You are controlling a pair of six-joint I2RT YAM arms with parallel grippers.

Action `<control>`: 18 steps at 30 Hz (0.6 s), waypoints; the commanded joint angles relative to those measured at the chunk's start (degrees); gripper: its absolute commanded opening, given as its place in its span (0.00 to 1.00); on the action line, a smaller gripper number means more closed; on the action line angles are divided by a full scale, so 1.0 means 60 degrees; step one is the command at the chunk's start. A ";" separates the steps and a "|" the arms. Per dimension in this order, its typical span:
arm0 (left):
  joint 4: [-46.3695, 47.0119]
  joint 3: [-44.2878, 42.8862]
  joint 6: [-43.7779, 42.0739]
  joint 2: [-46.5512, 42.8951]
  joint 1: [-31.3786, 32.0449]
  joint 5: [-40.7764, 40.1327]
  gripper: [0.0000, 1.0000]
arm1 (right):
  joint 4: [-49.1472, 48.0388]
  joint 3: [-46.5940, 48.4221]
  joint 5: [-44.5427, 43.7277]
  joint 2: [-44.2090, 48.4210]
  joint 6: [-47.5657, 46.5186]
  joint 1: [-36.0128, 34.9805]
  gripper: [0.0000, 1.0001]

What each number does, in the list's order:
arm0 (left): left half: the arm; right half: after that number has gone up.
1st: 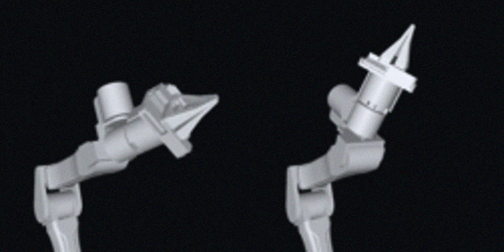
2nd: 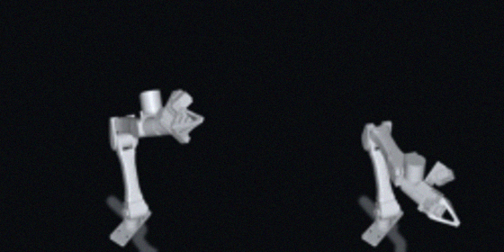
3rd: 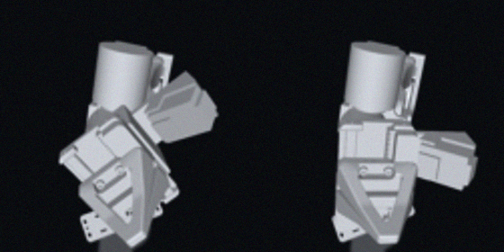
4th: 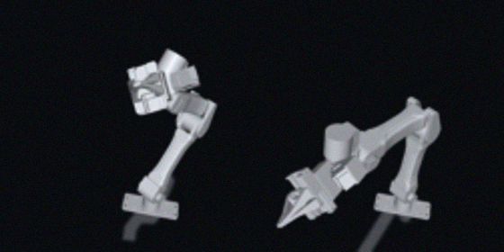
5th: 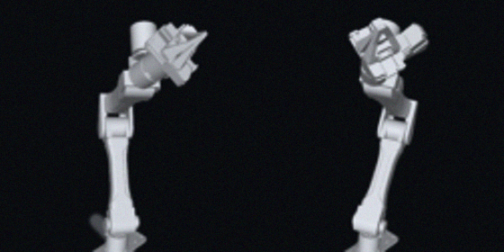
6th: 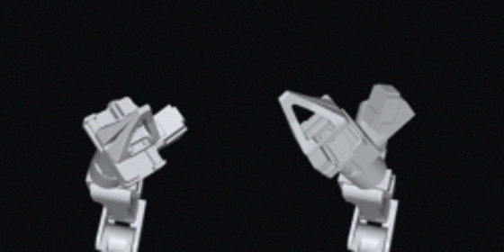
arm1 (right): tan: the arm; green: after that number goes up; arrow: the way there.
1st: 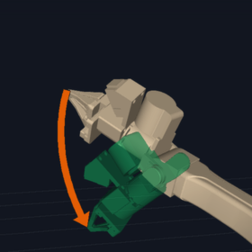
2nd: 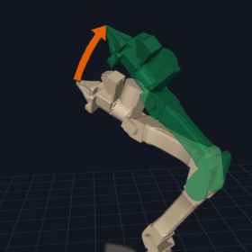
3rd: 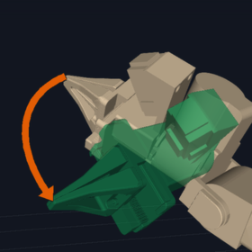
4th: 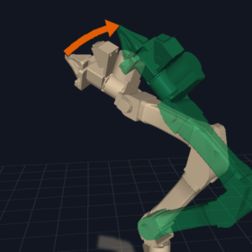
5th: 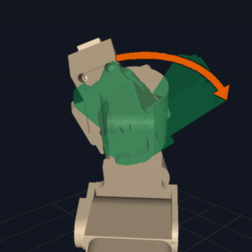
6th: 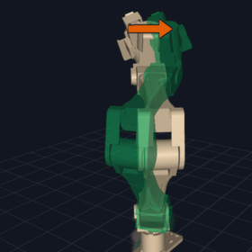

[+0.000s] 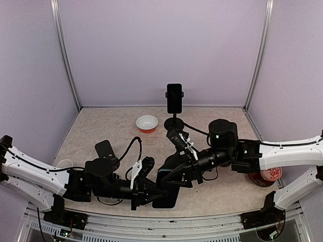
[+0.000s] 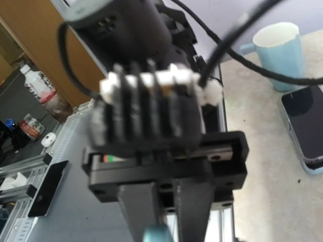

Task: Place the phone on the phone stand
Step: Pass from the left arm to the right

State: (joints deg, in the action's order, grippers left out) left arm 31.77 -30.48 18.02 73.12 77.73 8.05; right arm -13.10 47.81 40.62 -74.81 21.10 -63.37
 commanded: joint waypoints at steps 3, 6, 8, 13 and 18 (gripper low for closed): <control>0.0726 -0.0384 0.0056 -0.0079 -0.0025 -0.0088 0.00 | -0.0345 0.0233 -0.0252 -0.0379 0.0021 -0.0243 0.55; 0.0726 -0.0369 0.0062 -0.0088 -0.0034 -0.0097 0.00 | -0.0454 0.0263 -0.0225 -0.0423 0.0026 -0.0263 0.48; 0.0726 -0.0363 0.0071 -0.0075 -0.0021 -0.0081 0.00 | -0.0503 0.0267 -0.0248 -0.0403 0.0027 -0.0263 0.45; 0.0737 -0.0340 0.0073 -0.0075 -0.0025 -0.0069 0.00 | -0.0630 0.0256 -0.0228 -0.0314 0.0035 -0.0263 0.39; 0.0751 -0.0327 0.0083 -0.0073 -0.0012 -0.0059 0.00 | -0.0782 0.0251 -0.0144 -0.0317 0.0092 -0.0263 0.33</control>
State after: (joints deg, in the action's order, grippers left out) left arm 31.77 -30.48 18.04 73.12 77.71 8.05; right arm -15.29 47.94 39.55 -76.95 21.30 -64.40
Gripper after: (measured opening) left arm 0.053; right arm 0.363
